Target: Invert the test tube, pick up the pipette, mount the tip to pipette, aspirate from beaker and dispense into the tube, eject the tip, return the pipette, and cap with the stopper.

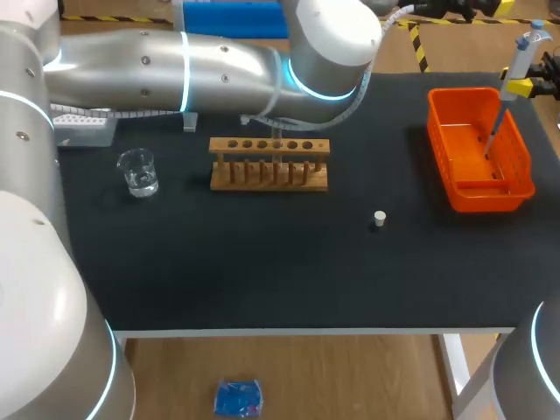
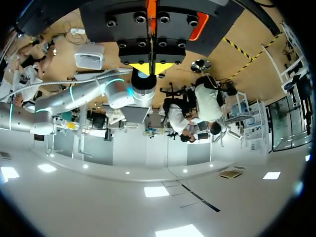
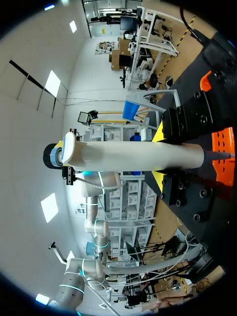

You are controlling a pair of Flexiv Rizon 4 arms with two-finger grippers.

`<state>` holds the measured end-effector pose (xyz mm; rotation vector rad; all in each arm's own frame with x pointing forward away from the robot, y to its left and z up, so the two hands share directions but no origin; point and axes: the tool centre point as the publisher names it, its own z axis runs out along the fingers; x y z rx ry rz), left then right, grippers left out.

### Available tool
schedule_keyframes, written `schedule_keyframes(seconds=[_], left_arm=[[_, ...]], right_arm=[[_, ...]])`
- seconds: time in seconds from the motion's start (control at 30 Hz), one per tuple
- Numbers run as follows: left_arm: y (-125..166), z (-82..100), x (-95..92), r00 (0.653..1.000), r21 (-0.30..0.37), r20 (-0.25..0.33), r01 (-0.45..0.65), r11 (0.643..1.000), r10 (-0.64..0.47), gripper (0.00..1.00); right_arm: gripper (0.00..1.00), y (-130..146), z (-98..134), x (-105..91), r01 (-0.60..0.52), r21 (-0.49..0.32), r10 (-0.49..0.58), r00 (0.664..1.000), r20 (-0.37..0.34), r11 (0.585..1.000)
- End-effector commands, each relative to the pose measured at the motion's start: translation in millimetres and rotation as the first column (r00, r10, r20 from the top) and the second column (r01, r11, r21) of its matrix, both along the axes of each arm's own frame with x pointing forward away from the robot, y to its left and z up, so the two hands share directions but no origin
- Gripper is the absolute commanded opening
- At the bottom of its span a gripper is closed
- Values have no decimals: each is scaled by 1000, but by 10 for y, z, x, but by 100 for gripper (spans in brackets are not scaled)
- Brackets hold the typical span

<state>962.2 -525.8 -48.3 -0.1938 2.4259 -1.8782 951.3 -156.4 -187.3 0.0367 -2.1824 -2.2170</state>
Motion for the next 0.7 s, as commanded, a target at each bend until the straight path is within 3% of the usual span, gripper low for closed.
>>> schedule_keyframes(seconds=[0.03,0.7], left_arm=[[-1,-25,3,1000,-11,3,1,1000,-1,0],[-95,-105,30,999,82,-13,51,995,-51,0]], right_arm=[[0,-17,-1,18,-6,0,6,1000,0,1000],[0,-17,-1,18,-6,0,6,1000,0,1000]])
